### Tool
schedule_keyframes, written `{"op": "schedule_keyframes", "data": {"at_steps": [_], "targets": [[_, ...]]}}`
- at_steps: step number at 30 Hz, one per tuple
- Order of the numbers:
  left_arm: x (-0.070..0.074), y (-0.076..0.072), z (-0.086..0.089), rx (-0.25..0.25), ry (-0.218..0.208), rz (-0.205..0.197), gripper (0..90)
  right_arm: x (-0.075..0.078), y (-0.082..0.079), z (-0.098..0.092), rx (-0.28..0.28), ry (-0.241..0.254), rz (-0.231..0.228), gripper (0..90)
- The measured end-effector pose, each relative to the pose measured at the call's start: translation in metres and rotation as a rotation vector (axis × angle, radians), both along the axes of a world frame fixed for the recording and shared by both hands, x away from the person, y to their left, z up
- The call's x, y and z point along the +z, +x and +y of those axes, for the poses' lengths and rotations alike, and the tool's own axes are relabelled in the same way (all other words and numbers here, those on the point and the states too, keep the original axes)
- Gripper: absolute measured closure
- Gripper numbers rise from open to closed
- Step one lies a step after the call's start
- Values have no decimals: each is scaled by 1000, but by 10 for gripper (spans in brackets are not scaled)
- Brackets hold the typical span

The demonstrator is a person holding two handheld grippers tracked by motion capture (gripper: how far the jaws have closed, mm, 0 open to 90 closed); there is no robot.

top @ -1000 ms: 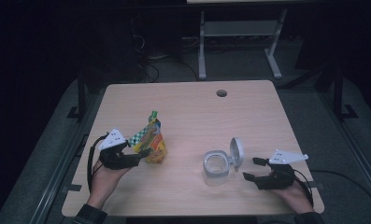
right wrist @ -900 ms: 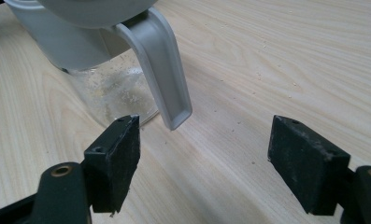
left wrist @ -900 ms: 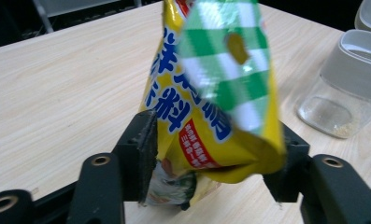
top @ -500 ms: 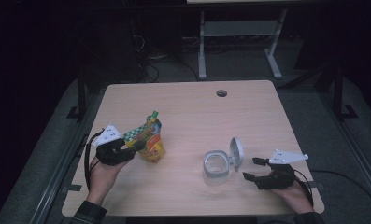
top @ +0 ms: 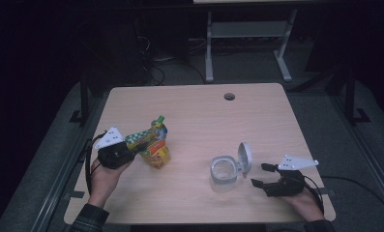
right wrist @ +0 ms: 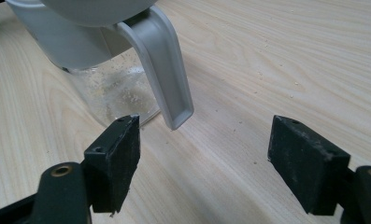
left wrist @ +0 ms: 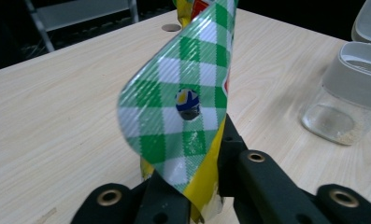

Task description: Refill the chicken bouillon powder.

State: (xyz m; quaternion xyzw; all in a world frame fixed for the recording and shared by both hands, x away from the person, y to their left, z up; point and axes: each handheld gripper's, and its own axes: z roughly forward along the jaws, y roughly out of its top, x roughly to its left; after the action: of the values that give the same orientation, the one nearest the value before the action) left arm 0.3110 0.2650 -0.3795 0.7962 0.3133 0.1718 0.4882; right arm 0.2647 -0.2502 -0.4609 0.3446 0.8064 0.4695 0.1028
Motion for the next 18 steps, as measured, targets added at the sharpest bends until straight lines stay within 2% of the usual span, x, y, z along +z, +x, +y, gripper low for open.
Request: {"op": "schedule_keyframes", "data": {"at_steps": [4, 12, 14, 18], "targets": [[2, 3, 0, -20, 13, -1, 883, 0, 0, 0, 0, 0, 0, 250], [3, 11, 6, -52, -17, 36, 898, -1, 0, 0, 0, -3, 4, 251], [3, 13, 6, -48, -35, 45, 899, -1, 0, 0, 0, -3, 5, 250], [6, 14, 5, -45, -37, 56, 900, -1, 1, -1, -1, 1, 7, 250]]}}
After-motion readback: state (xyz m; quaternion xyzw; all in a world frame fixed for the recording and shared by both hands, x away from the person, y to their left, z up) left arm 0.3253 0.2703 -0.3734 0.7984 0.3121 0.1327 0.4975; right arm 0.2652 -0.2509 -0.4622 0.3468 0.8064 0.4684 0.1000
